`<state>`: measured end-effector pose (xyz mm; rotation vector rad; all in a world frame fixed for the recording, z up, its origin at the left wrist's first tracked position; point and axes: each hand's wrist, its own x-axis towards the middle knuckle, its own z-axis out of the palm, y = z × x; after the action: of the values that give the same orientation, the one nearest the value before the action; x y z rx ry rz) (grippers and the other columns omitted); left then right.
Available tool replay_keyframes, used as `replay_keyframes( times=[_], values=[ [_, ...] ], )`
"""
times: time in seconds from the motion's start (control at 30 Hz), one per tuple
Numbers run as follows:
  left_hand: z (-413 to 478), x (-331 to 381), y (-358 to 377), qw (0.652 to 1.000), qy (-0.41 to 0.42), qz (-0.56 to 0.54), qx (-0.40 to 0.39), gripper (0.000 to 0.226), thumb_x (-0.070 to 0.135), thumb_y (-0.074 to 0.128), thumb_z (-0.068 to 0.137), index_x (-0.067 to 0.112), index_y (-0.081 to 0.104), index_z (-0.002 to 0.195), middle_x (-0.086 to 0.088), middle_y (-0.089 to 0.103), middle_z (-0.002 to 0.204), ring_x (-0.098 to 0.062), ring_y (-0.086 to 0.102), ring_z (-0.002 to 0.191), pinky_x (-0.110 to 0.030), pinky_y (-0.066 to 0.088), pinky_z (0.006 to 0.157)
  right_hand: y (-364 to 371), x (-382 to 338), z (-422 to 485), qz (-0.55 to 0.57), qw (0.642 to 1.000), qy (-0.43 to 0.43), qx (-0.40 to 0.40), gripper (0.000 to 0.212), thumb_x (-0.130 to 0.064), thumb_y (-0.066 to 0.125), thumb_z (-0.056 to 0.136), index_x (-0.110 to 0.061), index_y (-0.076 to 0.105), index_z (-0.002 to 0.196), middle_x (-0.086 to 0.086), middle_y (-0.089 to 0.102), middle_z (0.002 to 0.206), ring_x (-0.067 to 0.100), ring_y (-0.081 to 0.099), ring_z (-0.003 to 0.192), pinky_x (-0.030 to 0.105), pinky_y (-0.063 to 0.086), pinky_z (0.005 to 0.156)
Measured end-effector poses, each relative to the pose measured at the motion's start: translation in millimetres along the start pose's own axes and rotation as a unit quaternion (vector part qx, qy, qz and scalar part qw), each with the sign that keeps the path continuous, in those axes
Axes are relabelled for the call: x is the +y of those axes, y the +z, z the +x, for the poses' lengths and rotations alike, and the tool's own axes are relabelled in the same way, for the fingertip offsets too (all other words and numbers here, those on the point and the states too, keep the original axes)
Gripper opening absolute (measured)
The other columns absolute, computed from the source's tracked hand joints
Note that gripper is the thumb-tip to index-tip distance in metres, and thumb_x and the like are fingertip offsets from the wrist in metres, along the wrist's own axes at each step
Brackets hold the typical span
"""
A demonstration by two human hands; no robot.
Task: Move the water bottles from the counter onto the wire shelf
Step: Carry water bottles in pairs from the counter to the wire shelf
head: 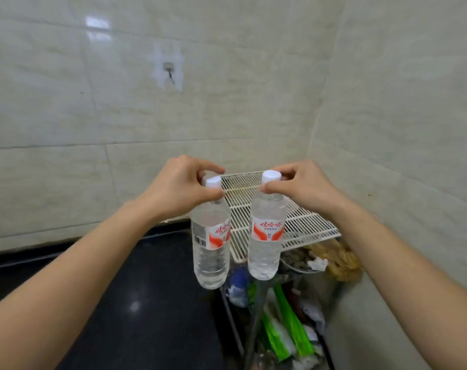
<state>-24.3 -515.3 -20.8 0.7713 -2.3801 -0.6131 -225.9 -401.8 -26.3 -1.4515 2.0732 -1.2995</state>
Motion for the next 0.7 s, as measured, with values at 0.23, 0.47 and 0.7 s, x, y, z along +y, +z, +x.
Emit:
replay_keyframes(
  times=[0.23,0.47,0.7],
  values=[
    [125.3,19.0,66.0,0.997,0.070,-0.030,-0.003,0.041,0.030,0.077,0.073,0.026,0.067,0.112,-0.019,0.069,0.078,-0.033,0.065,0.072,-0.044,0.053,0.068,-68.6,59.3,79.1,-0.017,0.998,0.011,0.053,0.005,-0.016,0.078,0.074,-0.015,0.077,0.078,-0.006,0.053,0.056,-0.001,0.041,0.044,0.016,0.033,0.047],
    [264.5,23.2,134.3,0.992,0.108,-0.021,-0.059,0.049,0.028,0.071,0.081,0.011,0.060,0.126,-0.003,0.065,0.124,-0.012,0.062,0.103,-0.021,0.042,0.081,-131.9,124.1,183.2,-0.076,0.996,0.011,0.056,0.020,-0.017,0.074,0.078,0.001,0.067,0.073,0.001,0.044,0.062,0.012,0.038,0.059,0.029,0.029,0.057],
    [378.2,32.3,198.1,0.991,0.112,0.001,-0.074,0.051,0.025,0.065,0.087,0.012,0.051,0.134,-0.005,0.054,0.139,-0.020,0.051,0.127,-0.036,0.042,0.106,-172.8,184.3,281.1,-0.139,0.988,0.030,0.063,0.026,-0.016,0.074,0.080,-0.018,0.057,0.061,-0.009,0.046,0.059,0.006,0.041,0.054,0.023,0.030,0.053]
  ],
)
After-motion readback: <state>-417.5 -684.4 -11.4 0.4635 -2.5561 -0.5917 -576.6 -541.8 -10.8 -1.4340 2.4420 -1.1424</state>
